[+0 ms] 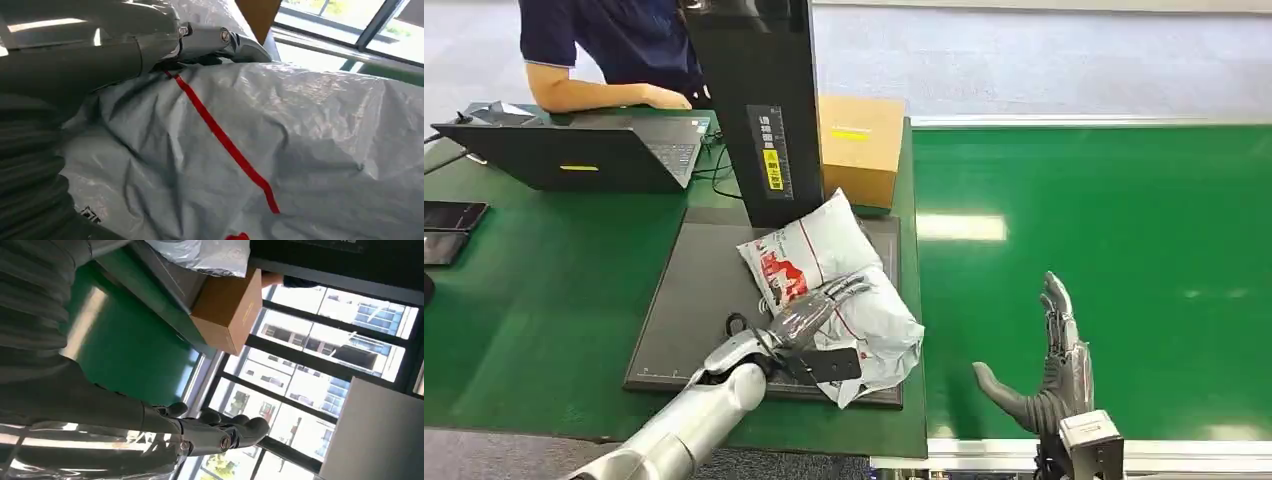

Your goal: Moved the parcel from conveyor to table for the left to box.

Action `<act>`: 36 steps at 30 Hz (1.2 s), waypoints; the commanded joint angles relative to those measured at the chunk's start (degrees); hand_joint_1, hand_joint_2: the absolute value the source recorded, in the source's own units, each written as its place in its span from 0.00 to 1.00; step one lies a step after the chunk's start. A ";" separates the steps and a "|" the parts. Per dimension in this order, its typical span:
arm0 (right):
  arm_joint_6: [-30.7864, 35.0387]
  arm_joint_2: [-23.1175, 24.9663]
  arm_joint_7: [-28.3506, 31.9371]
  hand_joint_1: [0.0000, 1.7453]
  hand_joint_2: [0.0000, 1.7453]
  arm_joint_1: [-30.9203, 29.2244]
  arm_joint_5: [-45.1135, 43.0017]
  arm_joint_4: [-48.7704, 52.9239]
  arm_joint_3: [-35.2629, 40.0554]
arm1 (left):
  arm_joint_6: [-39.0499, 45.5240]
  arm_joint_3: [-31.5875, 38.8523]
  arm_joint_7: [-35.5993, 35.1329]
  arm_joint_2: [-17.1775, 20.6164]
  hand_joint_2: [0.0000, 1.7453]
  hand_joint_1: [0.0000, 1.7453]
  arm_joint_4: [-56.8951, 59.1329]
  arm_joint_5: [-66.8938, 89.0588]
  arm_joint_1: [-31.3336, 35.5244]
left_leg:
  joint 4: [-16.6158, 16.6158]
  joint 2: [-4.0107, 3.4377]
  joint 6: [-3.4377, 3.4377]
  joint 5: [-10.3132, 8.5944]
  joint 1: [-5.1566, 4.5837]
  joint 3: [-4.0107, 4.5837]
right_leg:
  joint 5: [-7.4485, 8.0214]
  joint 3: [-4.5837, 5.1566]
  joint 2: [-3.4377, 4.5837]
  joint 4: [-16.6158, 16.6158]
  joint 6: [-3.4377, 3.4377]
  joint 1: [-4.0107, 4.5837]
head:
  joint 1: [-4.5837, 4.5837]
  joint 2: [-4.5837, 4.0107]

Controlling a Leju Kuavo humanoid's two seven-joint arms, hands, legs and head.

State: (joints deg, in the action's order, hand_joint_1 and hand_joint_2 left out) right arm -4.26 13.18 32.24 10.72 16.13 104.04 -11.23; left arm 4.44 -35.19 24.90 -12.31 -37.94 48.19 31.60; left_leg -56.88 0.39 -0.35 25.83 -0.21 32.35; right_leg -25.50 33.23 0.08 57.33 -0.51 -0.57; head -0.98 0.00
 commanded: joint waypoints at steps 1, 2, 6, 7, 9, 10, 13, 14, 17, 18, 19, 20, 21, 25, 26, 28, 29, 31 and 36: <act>0.88 -2.28 -0.51 0.00 1.00 -1.80 0.15 -4.66 1.25 | 1.38 -0.94 0.16 1.50 1.00 0.00 9.07 -1.25 2.07 | 0.11 -0.18 -0.06 -0.06 0.03 -0.11 | 0.12 -0.08 0.14 -0.14 0.03 0.03 | 0.02 0.00; 1.05 -2.38 -0.72 0.00 1.00 -2.11 0.21 -4.77 1.38 | 1.23 -0.11 0.52 1.45 1.00 0.14 8.43 -2.19 1.84 | 0.09 -0.17 -0.05 -0.05 0.02 -0.12 | 0.10 -0.09 0.14 -0.10 0.03 0.02 | 0.02 0.00; 1.10 -2.39 -1.24 0.00 1.00 -3.02 0.60 -5.19 1.92 | 1.48 1.01 0.69 2.26 1.00 1.00 4.81 -3.22 0.58 | 0.08 -0.19 -0.06 -0.07 0.02 -0.08 | 0.14 -0.04 0.16 -0.08 0.03 0.02 | 0.02 0.00; 1.04 -2.45 -1.33 0.00 1.00 -3.32 0.72 -5.54 2.13 | 1.62 1.10 0.58 2.76 1.00 1.00 3.53 -3.24 0.09 | 0.05 -0.20 -0.05 -0.03 0.02 -0.11 | 0.11 -0.06 0.17 -0.05 0.04 0.02 | 0.02 0.00; 0.82 -2.79 -1.38 0.00 1.00 -4.01 0.81 -6.84 2.69 | 1.44 1.20 -0.15 4.63 1.00 1.00 -1.43 -2.87 -2.05 | 0.12 -0.28 -0.08 -0.11 0.02 -0.06 | 0.22 0.00 0.24 -0.12 0.07 0.02 | 0.02 0.00; 0.82 -2.92 -1.39 0.00 1.00 -4.06 0.89 -7.01 2.77 | 1.27 1.21 -0.28 4.95 1.00 1.00 -2.40 -2.84 -2.54 | 0.10 -0.23 -0.06 -0.08 0.03 -0.11 | 0.17 -0.06 0.19 -0.10 0.08 0.03 | 0.02 0.00; 0.75 -3.24 -1.40 0.00 1.00 -4.88 0.93 -7.67 3.10 | 1.67 1.51 -0.18 6.51 1.00 1.00 -8.05 -2.36 -4.13 | 0.17 -0.39 -0.08 -0.15 0.01 -0.18 | 0.22 -0.10 0.33 -0.14 0.07 0.02 | 0.02 0.00; 1.16 -3.31 -1.53 0.00 1.00 -5.14 1.07 -7.85 3.03 | 2.00 1.92 -0.33 7.52 1.00 1.00 -12.98 -1.96 -5.53 | 0.12 -0.35 -0.07 -0.11 0.02 -0.19 | 0.18 -0.12 0.31 -0.09 0.06 0.02 | 0.02 0.00; 1.52 -3.56 -1.69 0.00 1.00 -5.07 1.08 -7.69 2.98 | 1.18 2.69 -1.76 9.32 1.00 1.00 -21.75 -1.20 -7.05 | 0.17 -0.39 -0.11 -0.17 0.03 -0.10 | 0.24 -0.02 0.33 -0.13 0.09 0.04 | 0.02 0.00; 1.72 -3.51 -1.75 0.00 1.00 -4.74 1.05 -7.38 2.87 | 1.74 3.04 -1.97 10.42 1.00 1.00 -25.77 -0.74 -7.95 | 0.17 -0.38 -0.12 -0.19 0.03 -0.09 | 0.25 -0.01 0.31 -0.13 0.10 0.03 | 0.02 0.00; 1.69 -3.54 -1.75 0.00 1.00 -4.54 1.05 -7.24 2.84 | 0.68 3.26 -2.86 10.92 1.00 1.00 -27.68 -0.71 -8.26 | 0.12 -0.38 -0.11 -0.15 0.03 -0.05 | 0.22 0.03 0.31 -0.09 0.09 0.04 | 0.02 0.00; 1.64 -3.52 -1.75 0.00 1.00 -4.35 1.05 -7.14 2.82 | 1.36 3.78 -2.88 11.75 1.00 1.00 -30.55 -0.25 -8.77 | 0.03 -0.31 -0.08 -0.10 0.03 -0.03 | 0.15 0.05 0.27 0.00 0.07 0.04 | 0.02 0.00; 1.62 -3.53 -1.75 0.00 1.00 -4.35 1.05 -7.21 2.80 | 2.43 4.43 -3.11 12.59 1.00 1.00 -33.13 -0.02 -9.13 | 0.04 -0.33 -0.09 -0.10 0.03 -0.01 | 0.16 0.07 0.29 0.00 0.08 0.03 | 0.02 0.00; 1.59 -3.47 -1.76 0.00 1.00 -4.54 1.06 -7.60 2.61 | 6.48 7.93 -4.16 14.74 1.00 1.00 -42.27 2.02 -11.34 | -0.01 -0.32 -0.10 -0.09 0.06 0.10 | 0.14 0.19 0.27 0.05 0.10 0.07 | 0.02 0.00; 1.40 -3.40 -1.59 0.00 1.00 -4.62 1.26 -7.77 2.68 | 10.90 10.41 -5.52 15.10 1.00 1.00 -46.62 4.89 -13.19 | -0.01 -0.23 -0.08 -0.11 0.05 0.11 | 0.12 0.16 0.19 0.04 0.08 0.06 | 0.02 0.00; 1.32 -3.34 -1.57 0.00 1.00 -4.70 1.30 -7.98 2.71 | 10.22 11.02 -6.02 15.90 1.00 1.00 -49.24 5.00 -14.08 | -0.02 -0.35 -0.09 -0.07 0.06 0.15 | 0.12 0.25 0.31 0.07 0.08 0.07 | 0.00 0.00; 1.26 -3.28 -1.52 0.00 1.00 -4.67 1.39 -7.98 2.75 | 11.83 12.26 -6.58 15.60 1.00 1.00 -50.80 6.34 -14.90 | 0.00 -0.40 -0.12 -0.07 0.07 0.13 | 0.14 0.24 0.35 0.04 0.09 0.08 | 0.02 0.00; 1.04 -3.24 -1.45 0.00 1.00 -4.58 1.61 -7.83 3.04 | 14.53 15.26 -7.38 15.65 1.00 1.00 -55.29 7.05 -17.10 | 0.00 -0.31 -0.11 -0.08 0.06 0.16 | 0.11 0.25 0.27 0.06 0.09 0.07 | 0.00 0.00; 0.55 -3.20 -1.49 0.00 1.00 -4.95 1.85 -7.94 3.75 | 21.10 23.24 -8.08 14.42 1.00 1.00 -62.83 10.69 -23.00 | 0.01 -0.39 -0.10 -0.04 0.06 0.19 | 0.09 0.31 0.36 0.04 0.08 0.07 | 0.02 0.00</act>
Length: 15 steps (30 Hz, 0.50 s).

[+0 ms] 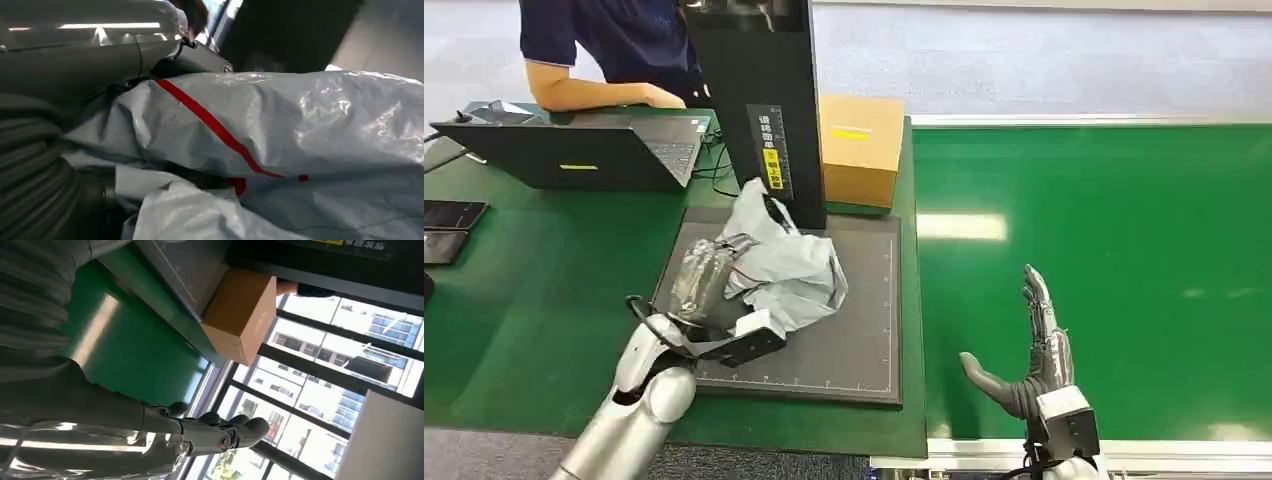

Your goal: Moved the parcel from conveyor to table for the left to box.

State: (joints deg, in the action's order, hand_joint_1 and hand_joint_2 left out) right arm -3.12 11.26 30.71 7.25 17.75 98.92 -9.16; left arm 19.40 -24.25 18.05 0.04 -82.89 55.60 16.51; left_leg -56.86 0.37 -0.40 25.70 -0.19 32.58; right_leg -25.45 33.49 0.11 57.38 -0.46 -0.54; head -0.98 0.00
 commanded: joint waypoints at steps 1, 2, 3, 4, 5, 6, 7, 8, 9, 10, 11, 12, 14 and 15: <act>-0.64 -1.21 0.04 0.00 1.00 -1.46 0.21 -2.87 1.76 | 6.79 13.65 -1.15 2.24 1.00 1.00 -18.18 3.26 -8.34 | 0.00 -0.26 -0.04 0.04 0.02 0.02 | 0.03 0.08 0.23 -0.01 0.02 0.02 | 0.02 0.00; -0.76 -1.18 0.01 0.00 1.00 -1.58 0.27 -3.01 1.86 | 7.65 15.44 -1.20 2.22 1.00 1.00 -18.31 2.76 -8.76 | 0.00 -0.17 -0.03 0.03 0.02 0.04 | 0.02 0.06 0.14 -0.01 0.02 0.02 | 0.04 0.00; -0.82 -0.94 0.02 0.00 1.00 -1.81 0.21 -3.18 1.89 | 8.81 17.50 -1.62 2.17 1.00 1.00 -18.25 2.66 -9.16 | 0.01 -0.32 -0.05 0.06 0.03 -0.02 | 0.04 0.04 0.28 -0.03 0.03 0.03 | 0.00 0.00; -0.92 -0.83 0.02 0.00 1.00 -2.05 0.20 -3.28 1.94 | 9.21 19.39 -1.85 2.42 1.00 1.00 -18.08 1.11 -9.18 | 0.02 -0.38 -0.07 0.06 0.04 -0.06 | 0.05 0.03 0.33 -0.04 0.05 0.04 | 0.02 0.00; -1.04 -0.72 -0.08 0.00 1.00 -2.30 0.35 -3.28 2.01 | 9.90 22.39 -1.01 2.01 1.00 1.00 -17.49 -0.02 -9.16 | 0.01 -0.38 -0.06 0.04 0.03 0.00 | 0.07 0.08 0.34 -0.03 0.04 0.03 | 0.04 0.00; -1.01 -0.49 -0.17 0.00 1.00 -2.44 0.49 -3.32 1.96 | 10.95 25.03 -1.28 1.59 1.00 1.00 -16.70 -0.44 -9.02 | 0.02 -0.36 -0.07 0.03 0.03 0.00 | 0.07 0.08 0.32 -0.03 0.04 0.03 | 0.02 0.00; -1.06 -0.36 -0.17 0.00 1.00 -2.42 0.50 -3.31 2.03 | 11.25 27.01 -1.16 1.72 1.00 1.00 -15.81 -1.45 -9.14 | 0.00 -0.30 -0.06 0.02 0.03 0.05 | 0.06 0.12 0.27 0.00 0.04 0.02 | 0.02 0.00; -0.98 -0.27 -0.22 0.00 1.00 -2.13 0.61 -3.10 2.10 | 11.33 28.91 -0.49 1.40 1.00 1.00 -14.73 -2.34 -9.04 | 0.03 -0.33 -0.09 0.00 0.04 0.05 | 0.08 0.11 0.29 -0.03 0.06 0.03 | 0.02 0.00; -1.06 -0.32 -0.24 0.00 1.00 -1.81 0.58 -3.05 2.23 | 11.84 31.48 -1.36 0.58 1.00 1.00 -13.21 -3.12 -8.48 | 0.02 -0.24 -0.07 0.00 0.03 0.05 | 0.05 0.11 0.21 -0.01 0.04 0.03 | 0.02 0.00; -0.90 -0.43 -0.09 0.00 1.00 -1.34 0.58 -2.98 2.35 | 11.15 33.29 -0.70 0.94 1.00 1.00 -10.93 -4.70 -7.32 | 0.07 -0.27 -0.10 -0.02 0.03 0.00 | 0.08 0.07 0.22 -0.04 0.07 0.03 | 0.00 0.00; -0.94 -0.45 -0.03 0.00 1.00 -1.29 0.56 -3.10 2.42 | 11.17 34.27 -0.25 0.94 1.00 1.00 -9.90 -5.08 -6.88 | 0.04 -0.18 -0.08 -0.01 0.04 0.02 | 0.05 0.07 0.14 -0.03 0.05 0.04 | 0.02 0.00; -1.02 -0.43 0.08 0.00 1.00 -1.34 0.53 -3.32 2.62 | 14.22 37.29 -1.46 -0.05 1.00 1.00 -8.05 -2.21 -5.83 | 0.06 -0.19 -0.10 -0.03 0.05 0.01 | 0.06 0.05 0.14 -0.06 0.06 0.06 | 0.00 0.00; -1.14 -0.56 0.29 0.00 1.00 -1.92 0.46 -4.21 3.22 | 14.90 41.27 -1.79 0.10 1.00 1.00 -4.49 -3.57 -4.14 | 0.06 -0.10 -0.09 -0.04 0.05 0.00 | 0.04 0.02 0.05 -0.07 0.05 0.06 | 0.00 0.00; -1.28 -0.57 0.41 0.00 1.00 -2.51 0.38 -4.84 3.69 | 15.51 43.60 -2.33 0.24 1.00 1.00 -1.93 -3.76 -2.98 | 0.07 -0.07 -0.08 -0.06 0.03 0.00 | 0.04 0.02 0.03 -0.06 0.04 0.04 | 0.02 0.00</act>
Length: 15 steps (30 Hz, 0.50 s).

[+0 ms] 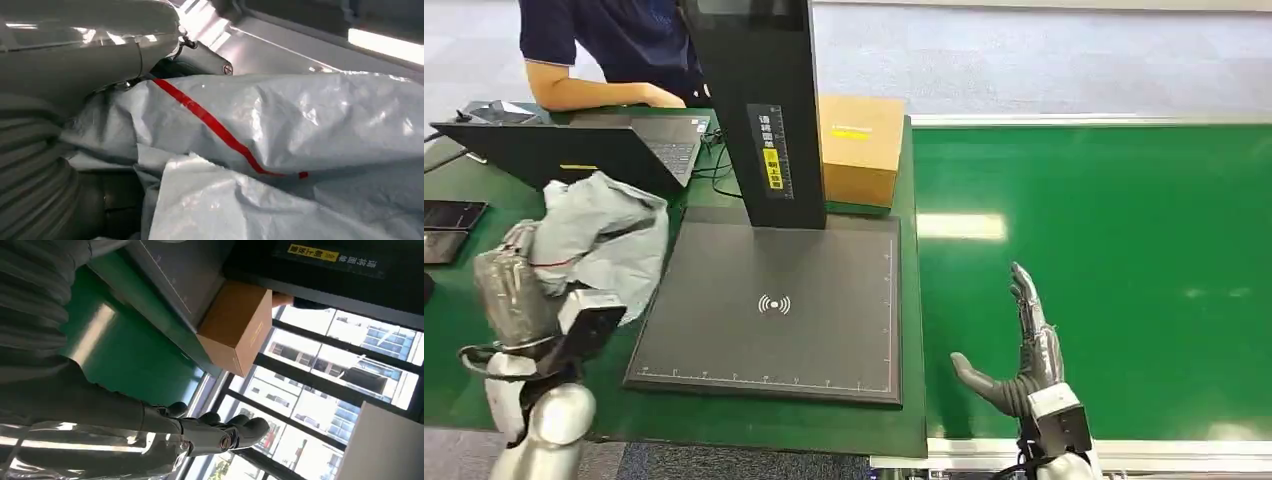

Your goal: Moved the parcel from conveyor to table for the left to box.

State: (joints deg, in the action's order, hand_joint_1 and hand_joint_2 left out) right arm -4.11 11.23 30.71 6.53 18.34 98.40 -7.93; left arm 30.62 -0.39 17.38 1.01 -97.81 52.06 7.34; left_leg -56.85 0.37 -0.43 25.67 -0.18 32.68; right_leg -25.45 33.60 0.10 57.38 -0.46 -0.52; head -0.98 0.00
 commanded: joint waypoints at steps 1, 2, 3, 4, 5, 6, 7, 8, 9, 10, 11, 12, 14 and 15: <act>-0.46 -0.68 0.47 0.00 1.00 -2.73 -0.23 -5.33 3.11 | 4.77 22.12 -1.35 -0.14 1.00 0.99 16.47 -1.13 7.58 | 0.09 -0.13 -0.06 -0.03 0.01 -0.13 | 0.06 -0.10 0.10 -0.07 0.03 0.01 | 0.00 0.00; -0.39 -0.67 0.50 0.00 1.00 -3.11 -0.31 -5.67 3.33 | 5.01 22.59 -0.29 0.25 1.00 0.69 17.63 -1.92 7.88 | 0.09 -0.15 -0.06 -0.04 0.03 -0.14 | 0.07 -0.11 0.11 -0.08 0.04 0.02 | 0.04 0.00; -0.47 -0.63 0.47 0.00 1.00 -4.00 -0.38 -6.34 3.62 | 4.13 24.53 -1.83 0.25 1.00 0.00 21.37 -2.54 9.58 | 0.09 -0.19 -0.06 -0.03 0.01 -0.16 | 0.07 -0.10 0.17 -0.06 0.04 0.01 | 0.02 0.00; -0.44 -0.64 0.27 0.00 1.00 -4.90 -0.39 -7.01 3.93 | 2.76 25.20 -2.03 1.20 1.00 0.00 26.50 -2.56 11.68 | 0.12 -0.25 -0.09 -0.06 0.04 -0.17 | 0.11 -0.11 0.22 -0.09 0.06 0.03 | 0.00 0.00; -0.45 -0.70 0.28 0.00 1.00 -5.19 -0.42 -7.26 4.08 | 3.31 25.47 -1.34 1.39 1.00 0.00 28.63 -2.57 12.48 | 0.13 -0.19 -0.08 -0.07 -0.01 -0.18 | 0.10 -0.10 0.18 -0.06 0.07 -0.02 | 0.00 0.00; -0.46 -0.84 0.36 0.00 1.00 -5.53 -0.47 -7.63 4.33 | 2.65 25.51 -2.31 1.86 1.00 0.00 32.58 -0.97 13.93 | 0.14 -0.17 -0.10 -0.10 0.02 -0.18 | 0.13 -0.11 0.16 -0.09 0.08 0.01 | 0.04 0.00; 0.07 -0.76 0.57 0.00 1.00 -5.63 -0.60 -7.71 4.29 | 1.34 25.15 -3.29 2.01 1.00 0.00 37.48 0.49 15.91 | 0.15 -0.03 -0.09 -0.13 0.01 -0.15 | 0.11 -0.12 0.02 -0.08 0.07 0.00 | 0.00 0.00; 0.10 -0.85 0.60 0.00 1.00 -5.48 -0.61 -7.58 4.34 | 2.14 24.80 -3.26 1.74 1.00 0.00 39.61 1.36 17.03 | 0.14 0.05 -0.08 -0.14 -0.02 -0.17 | 0.08 -0.14 -0.06 -0.06 0.06 -0.03 | 0.00 0.00; 0.44 -0.75 0.66 0.00 1.00 -5.23 -0.68 -7.25 4.10 | 1.01 23.38 -3.18 1.75 1.00 0.00 43.10 2.26 18.46 | 0.18 0.07 -0.10 -0.20 0.01 -0.16 | 0.12 -0.16 -0.10 -0.12 0.07 0.00 | 0.02 0.00; 0.73 -0.64 0.69 0.00 1.00 -4.93 -0.74 -6.91 3.79 | 0.60 22.05 -3.25 0.99 1.00 0.00 45.52 2.83 19.59 | 0.13 0.21 -0.06 -0.19 0.00 -0.13 | 0.07 -0.17 -0.23 -0.07 0.06 -0.01 | 0.00 0.00; 0.73 -0.65 0.69 0.00 1.00 -4.90 -0.75 -6.88 3.77 | 0.82 21.96 -3.30 0.78 1.00 0.00 45.60 2.90 19.66 | 0.13 0.17 -0.06 -0.21 -0.01 -0.11 | 0.10 -0.14 -0.20 -0.08 0.07 -0.01 | 0.02 0.00; 0.99 -0.51 0.75 0.00 1.00 -4.59 -0.79 -6.37 3.28 | -0.93 20.23 -2.98 0.16 1.00 0.00 47.60 2.89 20.61 | 0.13 0.32 -0.08 -0.25 0.00 -0.10 | 0.09 -0.18 -0.34 -0.09 0.07 -0.01 | -0.02 0.00; 1.12 -0.26 0.79 0.00 1.00 -4.44 -0.82 -5.87 2.33 | -2.34 18.42 -1.93 -1.28 1.00 0.00 47.38 1.22 20.93 | 0.04 0.25 -0.05 -0.19 -0.01 -0.05 | 0.07 -0.13 -0.26 -0.03 0.03 -0.02 | 0.00 0.00; 1.12 -0.30 0.75 0.00 1.00 -4.61 -0.88 -6.03 1.89 | -4.94 18.09 0.04 -2.52 1.00 0.00 45.68 -2.99 20.46 | 0.04 0.38 -0.04 -0.24 0.00 -0.01 | 0.08 -0.13 -0.41 -0.06 0.02 -0.01 | 0.02 0.00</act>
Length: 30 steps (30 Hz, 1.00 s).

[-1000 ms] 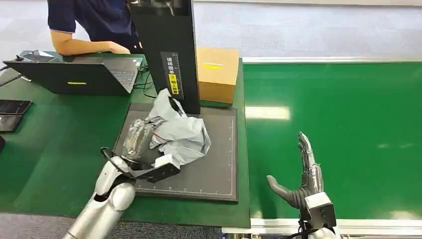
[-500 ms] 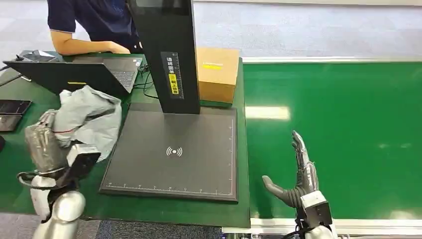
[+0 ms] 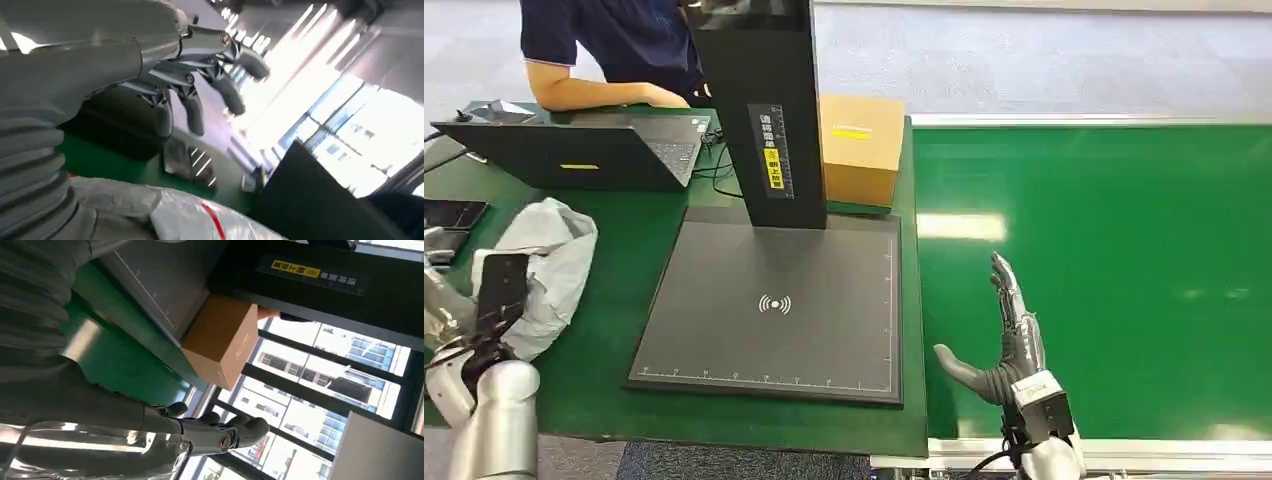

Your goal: Moved the parcel from conveyor to table for the left to box.

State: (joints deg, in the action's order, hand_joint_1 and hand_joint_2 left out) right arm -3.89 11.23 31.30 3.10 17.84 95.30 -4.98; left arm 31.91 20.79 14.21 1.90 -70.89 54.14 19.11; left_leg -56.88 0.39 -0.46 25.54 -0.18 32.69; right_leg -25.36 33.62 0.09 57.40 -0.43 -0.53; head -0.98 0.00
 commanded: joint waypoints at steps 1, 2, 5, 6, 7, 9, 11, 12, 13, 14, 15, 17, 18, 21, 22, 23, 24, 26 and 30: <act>0.90 -0.57 0.25 0.00 1.00 -1.31 -0.37 -3.23 -1.60 | -9.46 -4.92 4.82 -4.26 1.00 0.00 16.19 -8.88 7.38 | 0.04 0.19 -0.01 -0.05 -0.01 -0.06 | -0.01 -0.13 -0.22 -0.05 0.00 -0.01 | 0.00 0.00; 0.90 -0.57 0.38 0.00 1.00 -1.35 -0.37 -3.34 -1.94 | -9.39 -5.92 4.23 -4.54 1.00 0.00 14.85 -9.33 6.74 | 0.02 0.18 0.00 -0.05 -0.01 -0.02 | 0.01 -0.10 -0.20 -0.05 0.00 -0.02 | 0.02 0.00; 1.03 -0.87 0.61 0.00 1.00 -1.84 -0.30 -3.97 -2.58 | -12.26 -10.35 7.00 -5.91 1.00 0.00 5.77 -15.05 1.45 | 0.02 0.19 -0.01 -0.05 0.00 -0.03 | 0.02 -0.13 -0.22 -0.10 0.01 -0.01 | 0.00 0.00; 1.65 -0.69 0.71 0.00 1.00 -1.34 -0.06 -3.49 -2.98 | -14.41 -12.22 9.67 -6.90 1.00 0.00 1.37 -18.99 -1.42 | 0.02 0.17 0.01 -0.03 -0.03 -0.03 | 0.01 -0.13 -0.19 -0.10 0.00 -0.04 | 0.00 0.00; 1.50 -0.71 0.65 0.00 1.00 -0.53 -0.06 -2.71 -3.25 | -14.87 -14.49 9.70 -7.59 1.00 0.00 -2.62 -20.54 -4.27 | 0.01 0.13 0.00 -0.03 -0.02 -0.01 | 0.02 -0.12 -0.17 -0.11 0.00 -0.03 | 0.04 0.00; 1.39 -0.57 0.60 0.00 1.00 -0.03 -0.05 -2.27 -3.51 | -14.77 -16.29 10.23 -7.80 1.00 0.00 -5.09 -22.46 -6.09 | 0.01 0.06 0.01 0.02 -0.05 0.00 | 0.00 -0.08 -0.09 -0.09 0.00 -0.06 | 0.00 0.00; 1.67 -0.42 0.62 0.00 1.00 0.44 0.21 -1.74 -3.69 | -15.60 -18.69 12.55 -9.01 1.00 0.00 -8.98 -24.88 -9.15 | -0.01 0.10 0.01 0.05 -0.03 0.00 | -0.03 -0.10 -0.13 -0.10 0.00 -0.04 | 0.00 0.00; 1.87 -0.41 0.41 0.00 1.00 0.66 0.59 -1.37 -3.70 | -17.01 -20.05 14.16 -9.80 1.00 0.00 -11.87 -27.18 -11.20 | -0.03 0.08 0.04 0.05 -0.06 0.06 | -0.01 -0.01 -0.10 -0.06 0.01 -0.06 | 0.02 0.00; 1.96 -0.50 -0.08 0.00 1.00 0.92 1.16 -1.16 -3.71 | -17.86 -21.95 15.78 -11.18 1.00 0.00 -15.04 -28.14 -13.82 | -0.03 0.12 0.05 0.08 -0.07 0.03 | -0.05 -0.07 -0.16 -0.08 0.00 -0.07 | 0.02 0.00; 1.96 -0.48 -0.12 0.00 1.00 1.01 1.20 -1.08 -3.73 | -17.69 -23.04 15.66 -11.75 1.00 0.00 -16.44 -28.11 -15.11 | -0.06 0.06 0.05 0.07 -0.05 0.09 | -0.02 0.01 -0.09 -0.06 0.00 -0.05 | 0.02 0.00; 2.03 -0.53 -0.54 0.00 1.00 1.05 1.69 -1.12 -3.69 | -17.76 -24.01 16.56 -12.30 1.00 0.00 -17.65 -28.58 -16.19 | -0.05 0.03 0.07 0.08 -0.08 0.11 | -0.02 0.05 -0.05 -0.05 -0.01 -0.08 | 0.02 0.00; 2.29 -0.40 -1.01 0.00 1.00 1.18 2.38 -1.07 -3.45 | -18.43 -26.14 18.20 -13.72 1.00 0.00 -19.80 -29.71 -18.63 | -0.05 -0.01 0.06 0.12 -0.07 0.07 | -0.03 0.01 -0.03 -0.08 0.00 -0.07 | 0.02 0.00; 2.29 -0.40 -1.12 0.00 1.00 1.27 2.51 -1.03 -3.31 | -18.53 -26.78 18.78 -13.86 1.00 0.00 -20.40 -30.10 -19.12 | -0.04 0.01 0.09 0.12 -0.09 0.10 | -0.02 0.05 -0.03 -0.06 0.00 -0.09 | 0.00 0.00; 2.32 -0.03 -1.60 0.00 1.00 1.96 3.13 -0.38 -2.68 | -17.72 -28.59 21.13 -14.38 1.00 0.00 -21.12 -30.21 -20.85 | -0.06 0.03 0.08 0.12 -0.08 0.12 | -0.02 0.06 -0.06 -0.05 -0.01 -0.08 | 0.02 0.00; 2.23 0.20 -1.63 0.00 1.00 2.45 3.21 0.05 -2.39 | -16.30 -29.68 21.81 -14.43 1.00 0.00 -20.50 -29.13 -21.33 | -0.04 0.00 0.09 0.11 -0.10 0.11 | -0.02 0.07 -0.03 -0.05 -0.01 -0.10 | 0.02 0.00; 2.20 0.27 -1.63 0.00 1.00 2.74 3.22 0.13 -2.16 | -15.66 -30.42 22.24 -14.49 1.00 0.00 -19.90 -28.88 -21.60 | -0.05 -0.01 0.07 0.12 -0.08 0.09 | -0.02 0.04 -0.03 -0.06 0.00 -0.08 | 0.02 0.00; 2.14 0.09 -1.63 0.00 1.00 2.90 3.51 0.11 -1.83 | -15.40 -30.97 22.61 -14.47 1.00 0.00 -19.48 -28.98 -21.76 | -0.02 -0.01 0.06 0.12 -0.09 0.06 | -0.02 0.03 -0.02 -0.07 0.01 -0.08 | 0.02 0.00; 2.66 -0.72 -1.24 0.00 1.00 3.16 4.38 -0.71 -0.42 | -14.24 -32.79 24.23 -14.12 1.00 0.00 -18.07 -30.08 -22.40 | 0.00 0.04 0.05 0.10 -0.08 0.04 | -0.03 -0.01 -0.08 -0.08 0.01 -0.08 | 0.02 0.00; 3.60 -2.50 0.58 0.00 1.00 4.47 2.57 -2.30 2.04 | -12.49 -35.73 25.79 -13.81 1.00 0.00 -16.20 -33.07 -23.16 | 0.02 -0.02 0.07 0.10 -0.07 0.02 | 0.00 -0.02 -0.03 -0.12 0.00 -0.07 | 0.00 0.00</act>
State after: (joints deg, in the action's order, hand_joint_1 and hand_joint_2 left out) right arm -1.25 11.23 30.23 5.44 21.90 95.76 -6.34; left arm 17.30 -8.19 38.24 -12.02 -89.09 24.25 -1.66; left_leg -56.92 0.36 -0.35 25.64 -0.26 32.80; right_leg -25.35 33.73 0.11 57.37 -0.44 -0.61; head -0.98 0.00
